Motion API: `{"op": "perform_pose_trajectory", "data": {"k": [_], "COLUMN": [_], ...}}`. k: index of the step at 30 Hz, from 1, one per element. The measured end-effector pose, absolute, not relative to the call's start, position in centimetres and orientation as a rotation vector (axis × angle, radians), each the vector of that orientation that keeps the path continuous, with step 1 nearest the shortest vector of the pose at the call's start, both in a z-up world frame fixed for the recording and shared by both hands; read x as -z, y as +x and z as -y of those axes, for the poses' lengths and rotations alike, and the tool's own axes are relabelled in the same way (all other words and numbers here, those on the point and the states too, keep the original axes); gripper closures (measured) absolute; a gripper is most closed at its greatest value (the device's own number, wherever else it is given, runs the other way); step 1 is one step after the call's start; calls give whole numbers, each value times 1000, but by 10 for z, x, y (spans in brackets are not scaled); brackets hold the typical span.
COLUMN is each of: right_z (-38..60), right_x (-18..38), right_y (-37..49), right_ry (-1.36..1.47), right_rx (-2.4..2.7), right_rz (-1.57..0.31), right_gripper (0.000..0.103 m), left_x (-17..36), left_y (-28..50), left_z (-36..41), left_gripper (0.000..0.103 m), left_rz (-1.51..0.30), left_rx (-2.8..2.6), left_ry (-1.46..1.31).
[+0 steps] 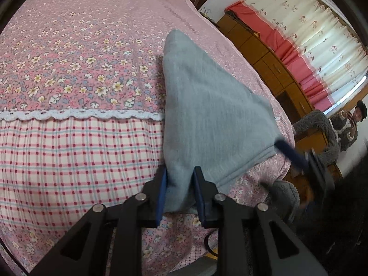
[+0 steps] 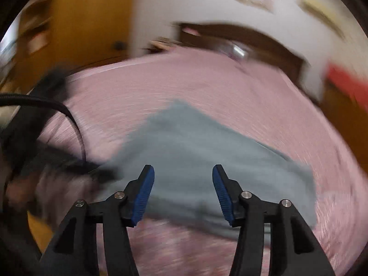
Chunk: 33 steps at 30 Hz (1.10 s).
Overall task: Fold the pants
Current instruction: 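Pinch the folded sweatpants edge with the right gripper while the left gripper grips the fold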
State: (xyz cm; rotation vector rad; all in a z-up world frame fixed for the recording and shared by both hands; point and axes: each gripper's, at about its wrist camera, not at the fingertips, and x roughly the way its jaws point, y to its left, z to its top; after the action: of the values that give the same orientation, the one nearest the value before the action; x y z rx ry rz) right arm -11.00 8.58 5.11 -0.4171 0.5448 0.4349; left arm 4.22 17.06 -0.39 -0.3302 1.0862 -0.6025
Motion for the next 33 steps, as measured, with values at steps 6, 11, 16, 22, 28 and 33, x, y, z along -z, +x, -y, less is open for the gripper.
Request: {"op": "perform_pose_trajectory", "data": {"k": [6,11,16,22,28,33], "right_z": [-127,-159,-174,-175,-176,-154], "right_x": [-4,20,33,39,28,8], "right_y": [-148,-154,-150,-155,-158,-158], "right_ry": [-651,-839,-902,-867,-674,-506], "right_rx": [-541,-399,-325,-348,-383,-453], "right_rz": [-526,-422,-296,-330,-419,-444], "right_gripper": [50,48,34,62,84,87], "left_x": [-18,-26,-19,-19,-35,-44], "left_y": [31,27,23,22,46,86], "left_z": [-182,-204,-216,-213,-240,-256], "left_gripper": [70,68,68,68,68,64], "left_rz": [-1053,-1030,-1032,-1048,-1017,-997], "left_rx": [575,549,539,544,552,593], "left_ry": [-289,-299,-314,-301,-428,-558]}}
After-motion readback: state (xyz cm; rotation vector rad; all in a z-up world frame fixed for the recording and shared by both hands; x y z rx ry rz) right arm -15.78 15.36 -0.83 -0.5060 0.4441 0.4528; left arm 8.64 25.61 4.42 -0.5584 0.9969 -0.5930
